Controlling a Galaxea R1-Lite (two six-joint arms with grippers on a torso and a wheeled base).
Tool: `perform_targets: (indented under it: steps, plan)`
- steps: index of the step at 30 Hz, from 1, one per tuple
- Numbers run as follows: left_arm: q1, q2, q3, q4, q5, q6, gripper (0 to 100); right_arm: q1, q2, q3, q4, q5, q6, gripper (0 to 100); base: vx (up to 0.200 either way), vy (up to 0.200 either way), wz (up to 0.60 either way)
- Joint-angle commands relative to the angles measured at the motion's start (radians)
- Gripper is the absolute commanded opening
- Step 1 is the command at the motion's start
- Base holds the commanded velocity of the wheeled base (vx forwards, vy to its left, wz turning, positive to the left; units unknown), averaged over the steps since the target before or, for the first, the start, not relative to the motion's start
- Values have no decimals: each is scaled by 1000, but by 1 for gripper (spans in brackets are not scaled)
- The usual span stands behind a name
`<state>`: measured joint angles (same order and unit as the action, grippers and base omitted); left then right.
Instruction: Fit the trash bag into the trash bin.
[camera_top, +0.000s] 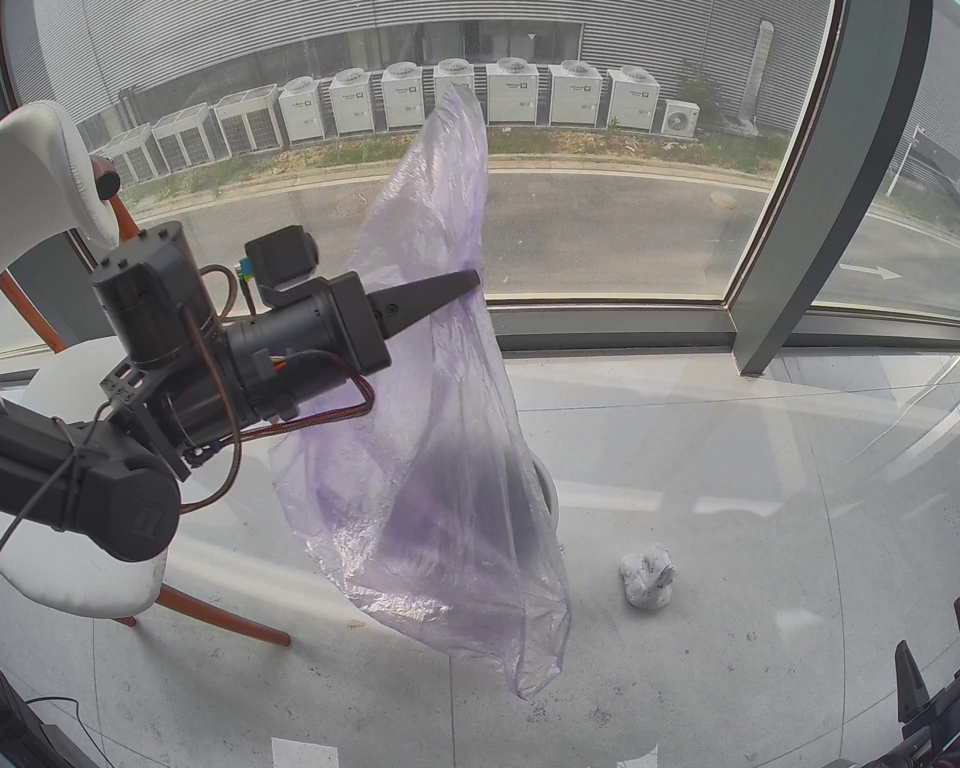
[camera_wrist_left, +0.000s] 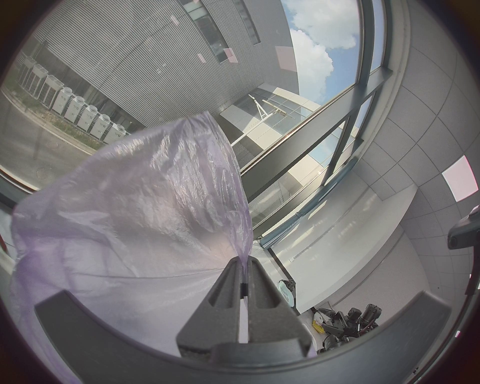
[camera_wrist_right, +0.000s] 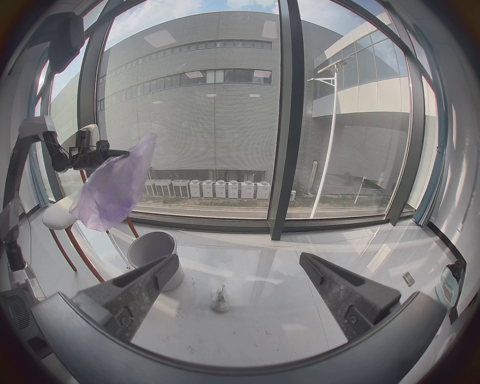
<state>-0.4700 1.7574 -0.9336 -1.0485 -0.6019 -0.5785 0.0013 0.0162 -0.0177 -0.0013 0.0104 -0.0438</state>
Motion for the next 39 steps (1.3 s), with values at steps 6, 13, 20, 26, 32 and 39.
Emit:
perform_targets:
  steps: [6,13,20,26,32,39]
  plan:
    - [-10,137,-57,-2,4,-3,0,0,-13,18,0,0,-2,100,0,0,0]
    - [-47,158,-59,1,8,-3,0,0,-13,18,0,0,-2,100,0,0,0]
    - [-47,146,1,5,11,-3,0,0,-13,18,0,0,-1,100,0,0,0]
    - [-70,85,76,5,16,-3,0,0,-13,18,0,0,-1,100,0,0,0]
    - [-95,-15,225,5,14,-3,0,0,-13,18,0,0,-1,100,0,0,0]
    - [-128,-27,249,1,17,-1,0,0,-13,18,0,0,-1,100,0,0,0]
